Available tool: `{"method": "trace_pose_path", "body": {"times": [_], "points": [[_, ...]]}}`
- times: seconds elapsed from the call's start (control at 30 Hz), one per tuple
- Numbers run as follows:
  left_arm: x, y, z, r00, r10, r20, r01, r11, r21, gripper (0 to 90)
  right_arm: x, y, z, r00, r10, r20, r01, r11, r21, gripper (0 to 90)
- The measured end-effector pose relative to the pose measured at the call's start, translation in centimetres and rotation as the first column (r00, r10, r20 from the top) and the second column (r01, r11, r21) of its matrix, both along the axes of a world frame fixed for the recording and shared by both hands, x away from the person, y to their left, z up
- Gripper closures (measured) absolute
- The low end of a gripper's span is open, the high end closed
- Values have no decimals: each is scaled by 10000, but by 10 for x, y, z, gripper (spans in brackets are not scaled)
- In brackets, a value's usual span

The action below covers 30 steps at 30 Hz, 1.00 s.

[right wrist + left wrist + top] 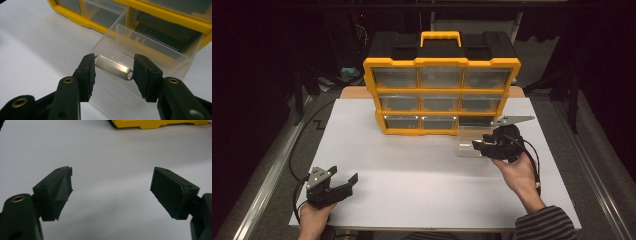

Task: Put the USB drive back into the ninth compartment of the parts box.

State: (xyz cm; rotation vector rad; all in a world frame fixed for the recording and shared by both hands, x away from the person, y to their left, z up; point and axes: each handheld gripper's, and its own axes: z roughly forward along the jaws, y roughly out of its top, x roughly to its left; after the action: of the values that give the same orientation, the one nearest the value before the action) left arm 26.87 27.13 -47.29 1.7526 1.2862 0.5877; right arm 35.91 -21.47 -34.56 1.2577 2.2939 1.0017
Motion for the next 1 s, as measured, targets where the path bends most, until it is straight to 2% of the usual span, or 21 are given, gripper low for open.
{"method": "trace_pose_path", "body": {"times": [0.37,0.6,0.73,1.0], "points": [[0,0,0,10000,-20,9,20,10000,1,186,31,6,-13,9983,-481,-342,469,9983,-358,541],[-1,1,0,10000,12,27,-11,10000,-25,187,42,4,-21,9940,-750,-800,708,9960,-539,530],[0,1,0,10000,-3,39,3,10000,-19,186,42,3,-22,9933,-818,-819,781,9958,-475,480],[-1,0,0,10000,1,46,-1,10000,2,187,30,2,-18,9976,-599,-359,585,9976,-376,475]]}}
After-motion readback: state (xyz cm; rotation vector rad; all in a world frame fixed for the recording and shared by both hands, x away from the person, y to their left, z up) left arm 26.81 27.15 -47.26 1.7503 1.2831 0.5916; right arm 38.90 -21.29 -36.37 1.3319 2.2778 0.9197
